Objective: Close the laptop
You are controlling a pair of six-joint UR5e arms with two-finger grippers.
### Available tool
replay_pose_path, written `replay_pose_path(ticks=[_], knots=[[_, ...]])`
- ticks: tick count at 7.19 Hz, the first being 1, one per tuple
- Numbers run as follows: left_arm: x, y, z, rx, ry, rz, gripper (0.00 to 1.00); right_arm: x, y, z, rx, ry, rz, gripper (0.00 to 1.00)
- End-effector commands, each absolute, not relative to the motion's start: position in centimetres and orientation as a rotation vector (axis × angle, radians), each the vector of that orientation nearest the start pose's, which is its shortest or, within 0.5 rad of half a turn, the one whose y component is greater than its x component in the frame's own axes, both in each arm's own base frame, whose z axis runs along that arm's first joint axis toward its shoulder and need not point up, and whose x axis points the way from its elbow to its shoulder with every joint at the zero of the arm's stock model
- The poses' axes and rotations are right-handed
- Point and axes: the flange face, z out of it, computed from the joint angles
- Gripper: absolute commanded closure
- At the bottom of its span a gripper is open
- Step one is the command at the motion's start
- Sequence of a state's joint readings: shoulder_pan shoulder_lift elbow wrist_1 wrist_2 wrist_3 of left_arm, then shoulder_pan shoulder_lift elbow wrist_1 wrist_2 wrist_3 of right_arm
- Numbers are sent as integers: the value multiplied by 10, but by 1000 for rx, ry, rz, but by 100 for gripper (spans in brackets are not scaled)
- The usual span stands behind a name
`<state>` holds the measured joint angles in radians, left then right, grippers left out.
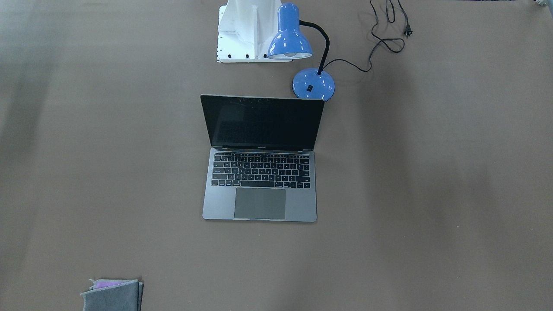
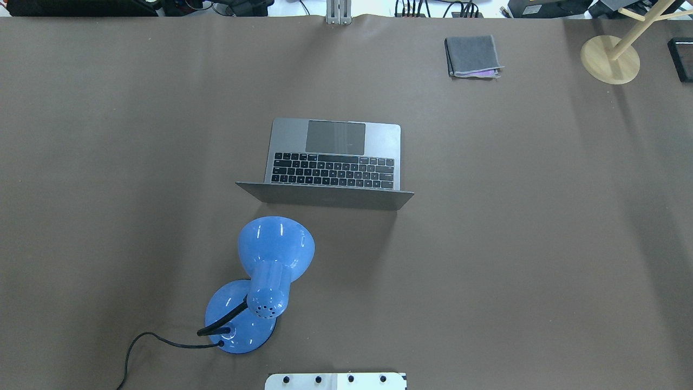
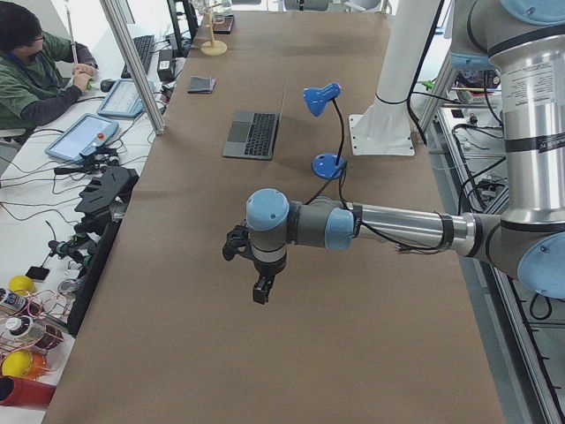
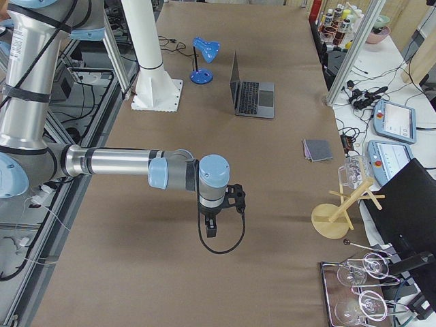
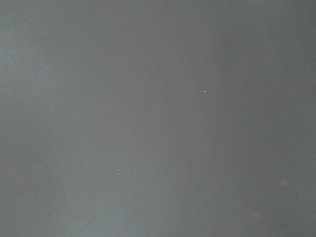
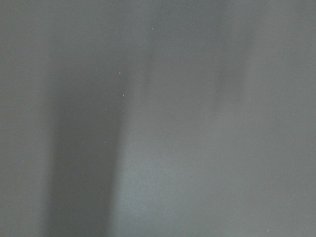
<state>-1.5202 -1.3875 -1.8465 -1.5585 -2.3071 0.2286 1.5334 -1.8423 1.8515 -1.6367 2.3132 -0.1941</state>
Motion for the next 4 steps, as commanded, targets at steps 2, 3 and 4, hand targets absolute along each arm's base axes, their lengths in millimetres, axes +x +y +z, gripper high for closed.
replay_pose_path(ticks=[2,3,4], knots=[[-45,-421,601,159,729,301,2,52,-376,647,4,-746,-201,0],[-46,-421,601,161,727,300,2,52,-376,647,6,-745,-200,0],[-46,-423,600,165,721,302,2,52,-377,643,13,-746,-202,0]])
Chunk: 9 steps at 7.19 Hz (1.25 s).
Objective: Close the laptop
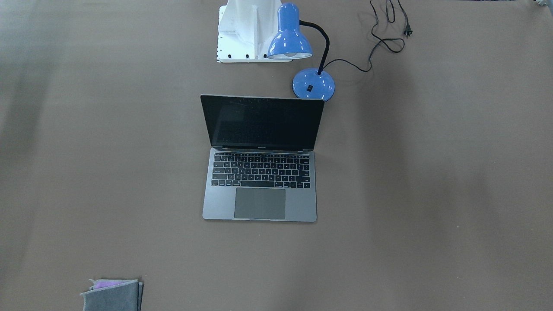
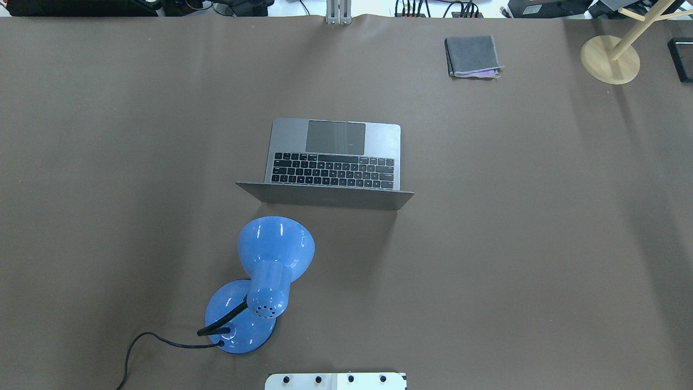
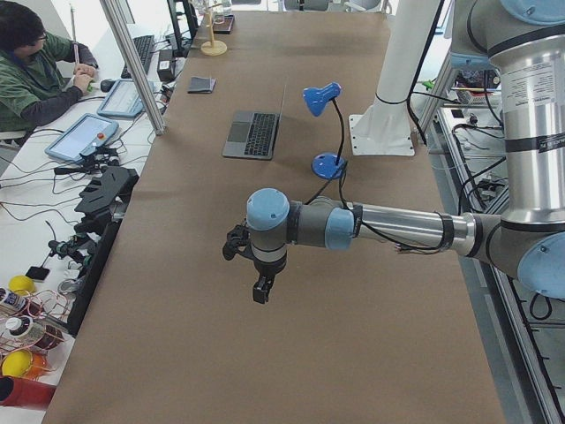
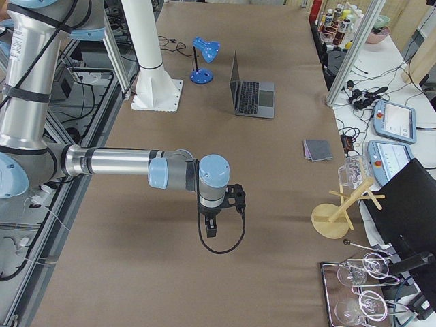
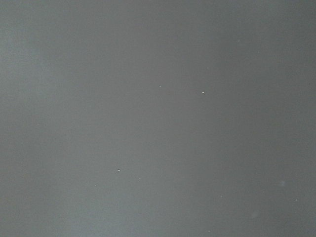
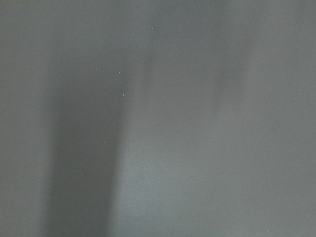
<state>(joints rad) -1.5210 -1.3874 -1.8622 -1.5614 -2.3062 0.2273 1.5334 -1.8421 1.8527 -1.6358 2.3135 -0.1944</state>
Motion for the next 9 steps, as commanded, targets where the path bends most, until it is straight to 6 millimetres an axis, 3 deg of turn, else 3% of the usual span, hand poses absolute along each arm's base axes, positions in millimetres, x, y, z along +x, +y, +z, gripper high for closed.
replay_pose_path(ticks=[1,3,5,6,7,9], knots=[[-46,-425,588,189,717,309,2,51,-379,631,44,-744,-216,0],[-46,-433,568,228,713,319,2,51,-386,614,218,-737,-268,0],[-45,-449,554,246,717,294,2,50,-389,603,251,-750,-278,0],[-44,-458,537,275,716,288,2,51,-399,585,300,-742,-281,0],[-43,-472,520,328,715,309,2,50,-411,571,321,-742,-269,0],[-40,-516,496,483,702,363,2,49,-415,565,325,-757,-258,1]])
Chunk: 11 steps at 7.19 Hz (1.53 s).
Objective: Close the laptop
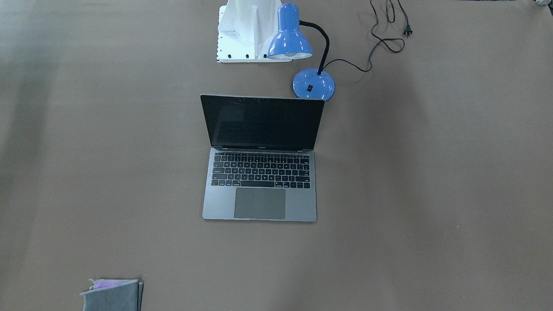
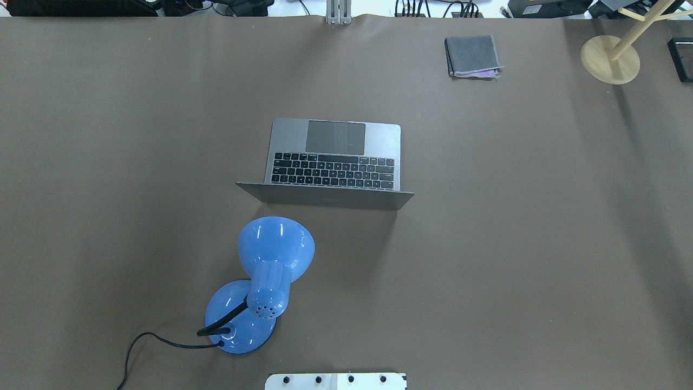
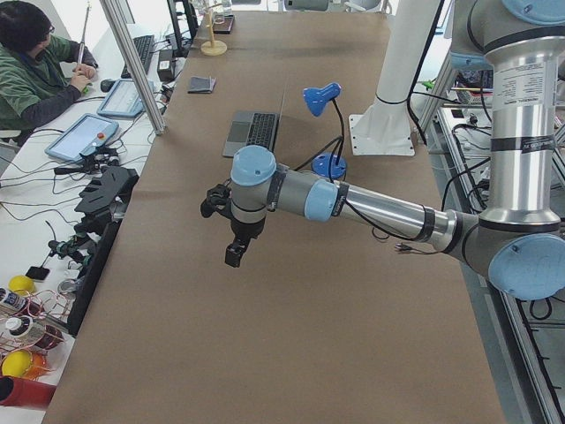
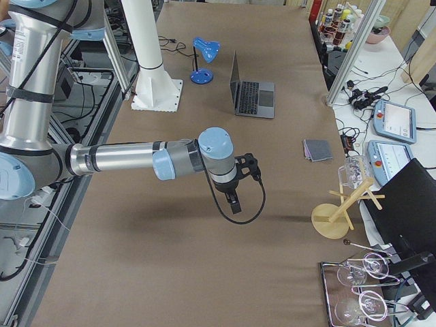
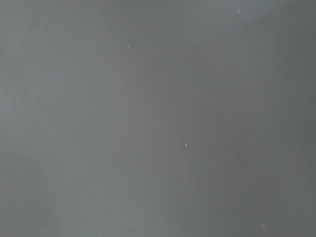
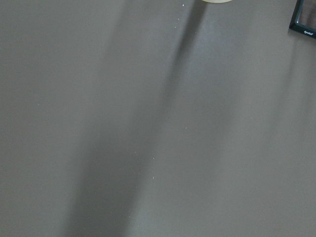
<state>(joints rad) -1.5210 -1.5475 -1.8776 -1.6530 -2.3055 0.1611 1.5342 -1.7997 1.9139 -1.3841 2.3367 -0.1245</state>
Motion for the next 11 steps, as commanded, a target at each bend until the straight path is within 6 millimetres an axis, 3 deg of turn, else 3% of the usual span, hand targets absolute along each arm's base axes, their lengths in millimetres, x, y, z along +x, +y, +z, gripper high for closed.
replay_pose_path(ticks=[1,4,5,8,9,11], knots=[[-41,-514,498,493,707,350,2,47,-414,561,321,-781,-243,2],[-29,-509,485,550,840,407,2,32,-409,545,277,-994,-199,6],[-16,-512,475,568,861,444,2,23,-408,539,264,-1041,-180,10],[52,-503,465,462,1016,420,2,-28,-403,515,259,-1101,-102,11],[83,-496,455,435,1067,387,2,-56,-400,503,248,-1132,-65,11],[144,-473,432,362,1200,282,2,-130,-387,479,251,-1174,68,11]])
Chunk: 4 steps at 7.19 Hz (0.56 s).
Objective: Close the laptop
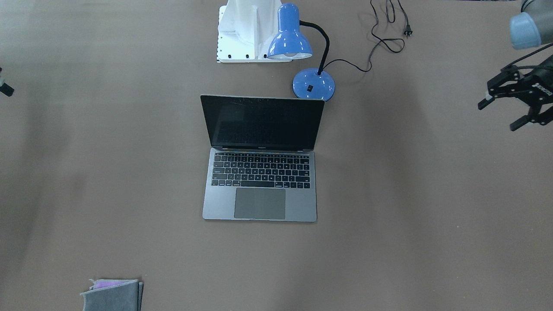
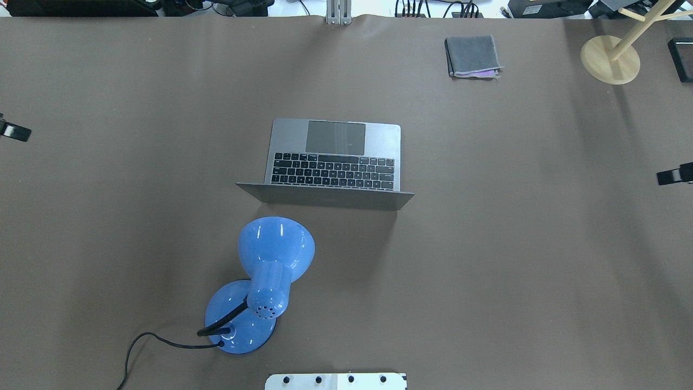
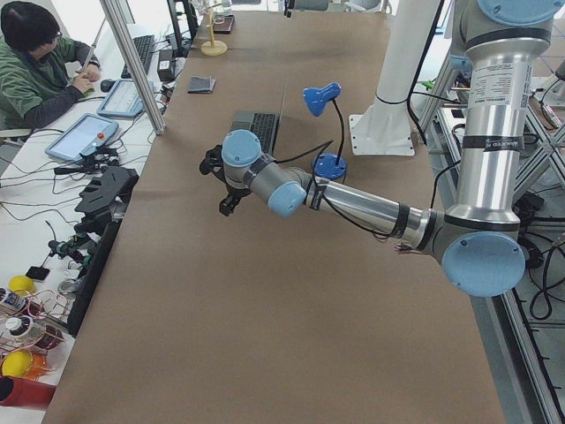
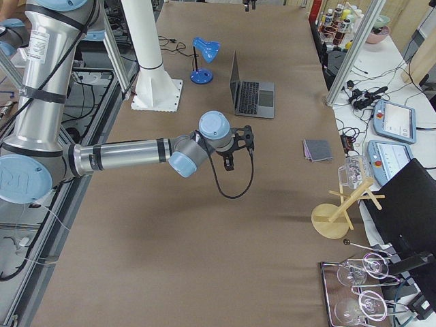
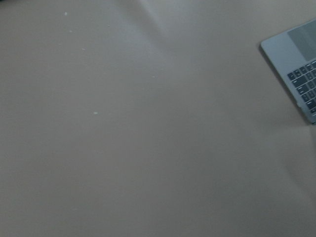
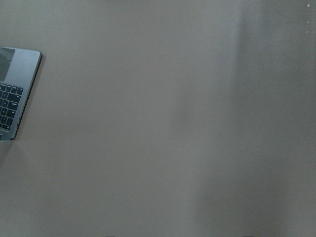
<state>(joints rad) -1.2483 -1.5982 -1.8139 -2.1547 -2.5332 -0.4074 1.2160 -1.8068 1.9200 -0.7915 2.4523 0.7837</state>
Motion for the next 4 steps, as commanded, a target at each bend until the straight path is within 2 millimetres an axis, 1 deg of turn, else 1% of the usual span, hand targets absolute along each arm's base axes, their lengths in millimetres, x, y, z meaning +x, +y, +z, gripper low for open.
replay_pose_path(ticks=[1,2,3,4], knots=[[168,-460,423,330,1255,274,2,-158,-374,465,215,-1199,96,16],[192,-449,416,284,1294,276,2,-181,-360,446,170,-1230,91,26],[211,-439,412,253,1319,290,2,-200,-344,425,125,-1263,89,41],[221,-433,407,276,1336,324,3,-227,-328,413,104,-1274,63,58]])
